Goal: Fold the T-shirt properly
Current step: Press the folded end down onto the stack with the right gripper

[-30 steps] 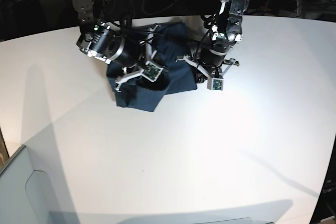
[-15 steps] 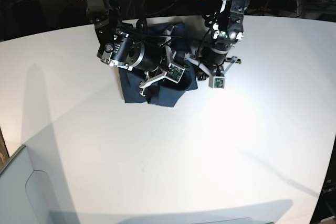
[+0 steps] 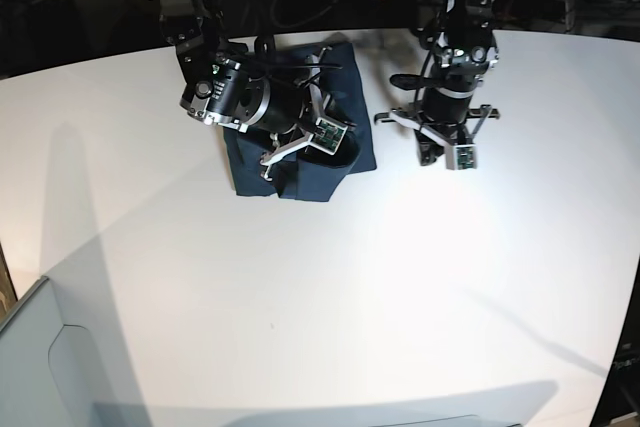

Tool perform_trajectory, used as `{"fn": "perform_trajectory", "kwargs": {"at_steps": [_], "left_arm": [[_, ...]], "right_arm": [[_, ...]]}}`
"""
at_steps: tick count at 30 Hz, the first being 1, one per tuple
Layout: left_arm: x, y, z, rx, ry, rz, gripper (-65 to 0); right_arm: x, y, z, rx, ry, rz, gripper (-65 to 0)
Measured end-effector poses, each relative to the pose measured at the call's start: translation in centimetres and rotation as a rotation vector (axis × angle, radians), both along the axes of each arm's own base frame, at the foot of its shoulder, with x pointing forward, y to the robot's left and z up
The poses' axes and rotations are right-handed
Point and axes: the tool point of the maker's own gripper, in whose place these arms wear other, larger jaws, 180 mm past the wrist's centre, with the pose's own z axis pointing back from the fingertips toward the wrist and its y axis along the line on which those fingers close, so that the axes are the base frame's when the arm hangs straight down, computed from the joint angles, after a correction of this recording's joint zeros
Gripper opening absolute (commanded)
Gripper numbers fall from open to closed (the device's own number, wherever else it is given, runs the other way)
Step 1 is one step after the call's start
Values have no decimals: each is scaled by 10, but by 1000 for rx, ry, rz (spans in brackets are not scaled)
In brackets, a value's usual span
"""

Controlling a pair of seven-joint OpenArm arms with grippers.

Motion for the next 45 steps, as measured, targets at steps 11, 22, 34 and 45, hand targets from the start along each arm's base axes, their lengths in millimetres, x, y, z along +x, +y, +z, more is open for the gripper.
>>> {"fn": "perform_trajectory", "kwargs": {"at_steps": [11,22,34,45], "left_arm": [[-14,63,11,60,-17,160,-650],[-20,96,16,90,-23,243,-650],[-20,96,16,91,-23,242,-650],[-19,96,20,91,-30,240,-650]], "right_arm": [[-16,13,-18,-22,52,64,-427],[-8,-16,39,6,-129,6,-258],[11,-40,4,-56,-45,-60,-291],[-15,-39,0,-56,-15,-53,-648]]}}
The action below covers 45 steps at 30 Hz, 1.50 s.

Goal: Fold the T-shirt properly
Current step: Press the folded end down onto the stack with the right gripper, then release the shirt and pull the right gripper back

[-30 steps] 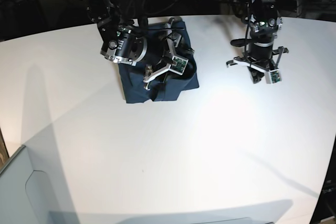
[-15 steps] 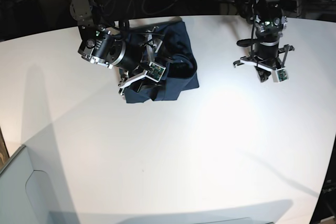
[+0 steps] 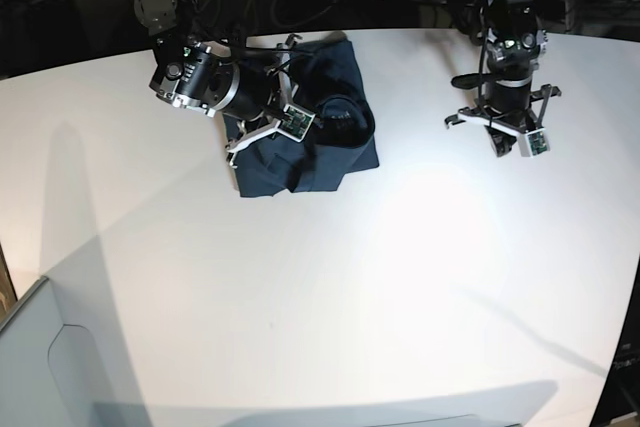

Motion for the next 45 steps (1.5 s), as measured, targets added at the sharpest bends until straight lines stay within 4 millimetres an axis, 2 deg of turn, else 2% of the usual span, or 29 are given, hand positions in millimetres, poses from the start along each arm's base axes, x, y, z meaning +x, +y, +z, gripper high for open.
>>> {"fn": "perform_trajectory", "kwargs": {"at_steps": [2,6,17,19,21,23,28,31,34,36,40,43,45], "left_arm": [[2,-1,8,6,-23,-4,-650],[6,-1,14,11,-40,-7,-650],[4,0,13,11,-36,-4,-650],[4,3,19,11,-48,4,-650],[5,9,27,28,-74,16,-650],[5,10,27,37,-71,17,-650],[2,19,29,33,-74,46,-650],[-5,26,25,42,-56,63,-650],[-10,42,29,57,-60,105,-650],[-12,53,33,72,-70,135,-650],[-18,71,39,98,-76,179,-650],[-15,70,40,117,-71,148,-650],[-16,66,37,112,-64,136,-647]], "right_arm": [[-6,3,11,17,-20,3,-648],[-30,25,25,68,-29,71,-648],[-75,50,7,63,60,203,-643],[-79,51,5,61,67,219,-643],[-78,51,-2,51,82,220,-636],[-74,50,-8,35,87,223,-591],[-79,46,-17,17,112,228,-366],[-81,40,-9,2,84,232,-266],[-83,44,20,61,20,237,-254],[-76,40,32,87,-12,214,-254],[-52,10,24,7,-34,120,-254],[-37,-4,17,-6,-30,66,-254],[-20,-14,9,-28,-22,14,-254]]}}
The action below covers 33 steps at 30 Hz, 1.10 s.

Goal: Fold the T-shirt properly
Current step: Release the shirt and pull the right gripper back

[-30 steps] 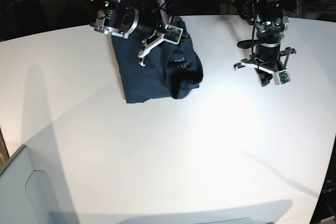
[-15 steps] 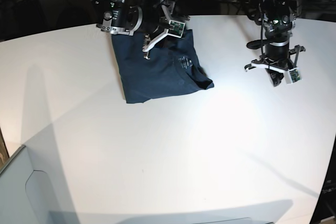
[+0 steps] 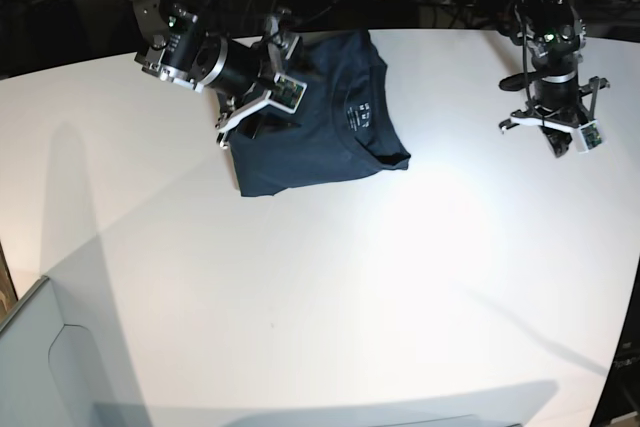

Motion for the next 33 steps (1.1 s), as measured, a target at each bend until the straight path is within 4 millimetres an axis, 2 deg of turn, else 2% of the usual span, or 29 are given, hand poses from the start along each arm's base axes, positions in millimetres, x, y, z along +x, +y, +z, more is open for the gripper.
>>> {"fn": "perform_trajectory", "kwargs": {"at_steps": [3,6,10,14,17,19,25,27,29,33], "left_arm": [[-2,-13,-4,-22,14,-28,-644],[-2,-31,6,-72,-34,-43,-644],[-3,-50,7,-189,-75,-54,-644],[-7,-61,2,-283,-88,-46,-644],[-6,-75,-2,-354,-95,-57,-635],[-5,-88,-4,-399,-94,-81,-583],[-17,-126,-20,-498,-36,-148,-297],[-24,-140,-25,-545,-14,-169,-223],[-28,-158,-28,-609,0,-194,-192],[-30,-191,-30,-705,14,-254,-190]], "right_arm": [[15,-15,-13,-1,32,-69,-254],[25,-36,-30,-27,73,-148,-251],[44,-60,-40,-40,90,-233,-250],[47,-82,-52,-44,128,-306,-250],[48,-93,-50,-49,120,-340,-250],[50,-99,-44,-55,101,-354,-250],[34,-101,-22,-65,45,-355,-250],[33,-99,-15,-61,25,-350,-250],[33,-98,-10,-57,11,-347,-250],[28,-100,-15,-73,30,-348,-250]]}}
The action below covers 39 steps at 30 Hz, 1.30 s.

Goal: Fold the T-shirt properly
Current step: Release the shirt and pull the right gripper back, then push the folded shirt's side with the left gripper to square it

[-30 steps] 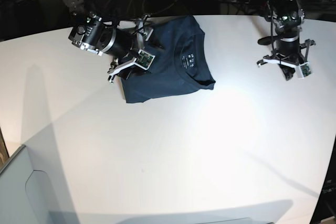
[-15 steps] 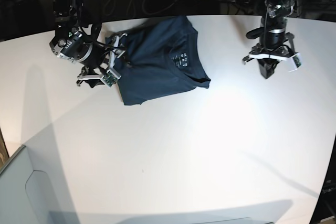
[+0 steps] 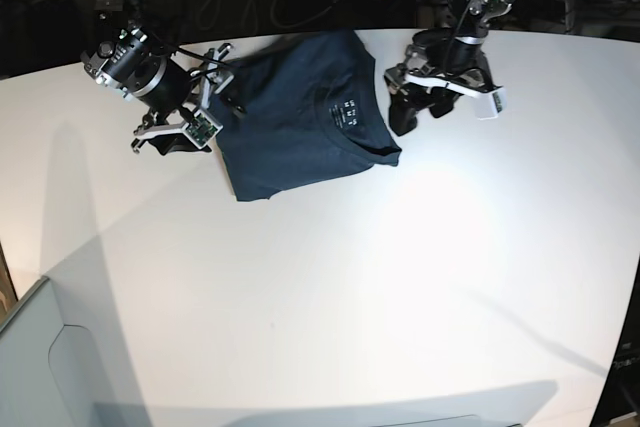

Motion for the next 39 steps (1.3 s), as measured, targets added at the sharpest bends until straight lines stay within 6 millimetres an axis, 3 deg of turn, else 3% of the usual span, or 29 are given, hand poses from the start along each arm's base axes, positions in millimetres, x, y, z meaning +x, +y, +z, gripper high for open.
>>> {"fn": "perform_trajectory", "kwargs": {"at_steps": [2,4,9,13,18,22,24,26,27,34,39], "left_arm": [[0,-15,-2,-23,-3,-28,-190],[-4,-27,-20,-47,44,-56,-190],[-6,-35,-47,-65,109,-67,-190],[-5,-42,-61,-79,139,-83,-204],[2,-64,-67,-101,145,-143,-332],[2,-67,-70,-100,131,-178,-424],[1,-68,-72,-98,135,-184,-504],[1,-69,-75,-98,139,-190,-626],[4,-69,-76,-98,137,-194,-650],[32,-63,-82,-74,113,-240,-650],[64,-66,-81,42,128,-441,-650]], "right_arm": [[0,0,0,-1,0,-1,-250],[1,0,1,2,-3,-1,-250],[-1,-1,-1,-2,4,-1,-250],[3,-22,0,-31,-5,-47,-250],[7,-40,3,-49,-17,-99,-250],[9,-53,5,-63,-24,-132,-250],[9,-57,6,-66,-28,-144,-250],[10,-62,7,-72,-31,-160,-250],[11,-65,8,-75,-33,-168,-250],[12,-80,11,-89,-42,-211,-251],[12,-94,13,-105,-49,-249,-251]]}}
